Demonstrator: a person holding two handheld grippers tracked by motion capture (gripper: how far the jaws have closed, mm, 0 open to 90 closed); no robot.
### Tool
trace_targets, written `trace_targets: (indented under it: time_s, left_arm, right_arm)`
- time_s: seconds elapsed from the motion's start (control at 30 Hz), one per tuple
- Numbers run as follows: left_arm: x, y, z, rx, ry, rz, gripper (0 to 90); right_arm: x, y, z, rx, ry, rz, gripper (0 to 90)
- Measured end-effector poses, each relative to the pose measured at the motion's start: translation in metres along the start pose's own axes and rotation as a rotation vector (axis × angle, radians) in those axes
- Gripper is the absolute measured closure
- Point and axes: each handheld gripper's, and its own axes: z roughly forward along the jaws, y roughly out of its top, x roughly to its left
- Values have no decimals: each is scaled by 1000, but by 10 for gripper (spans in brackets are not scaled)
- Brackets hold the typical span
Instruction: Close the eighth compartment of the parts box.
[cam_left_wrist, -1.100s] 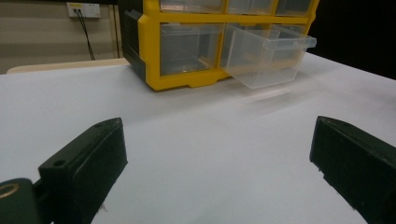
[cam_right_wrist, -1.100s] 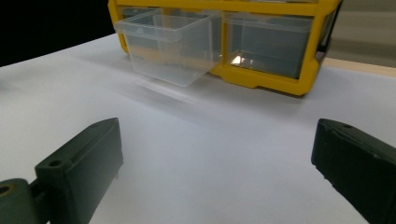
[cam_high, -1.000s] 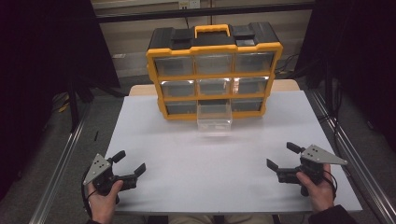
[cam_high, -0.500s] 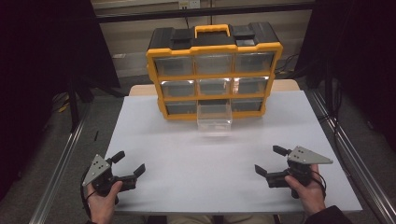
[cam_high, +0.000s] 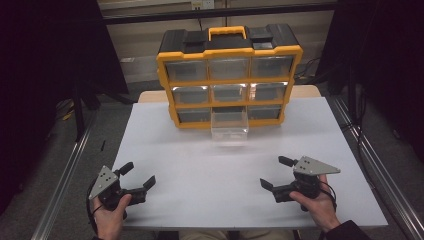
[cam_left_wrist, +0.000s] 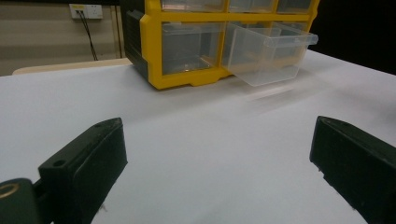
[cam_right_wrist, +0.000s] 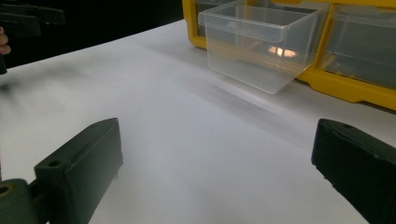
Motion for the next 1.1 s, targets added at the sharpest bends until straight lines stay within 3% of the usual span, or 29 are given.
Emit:
trace_targets:
  time_s: [0.57,1.1]
  left_arm:
    - [-1,1,-2,-9,6,10,35]
    - [-1,1,-2,-5,5,12,35]
  right_arm:
    - [15,11,25,-18,65,-4,31]
    - [25,21,53,3,105,-14,179]
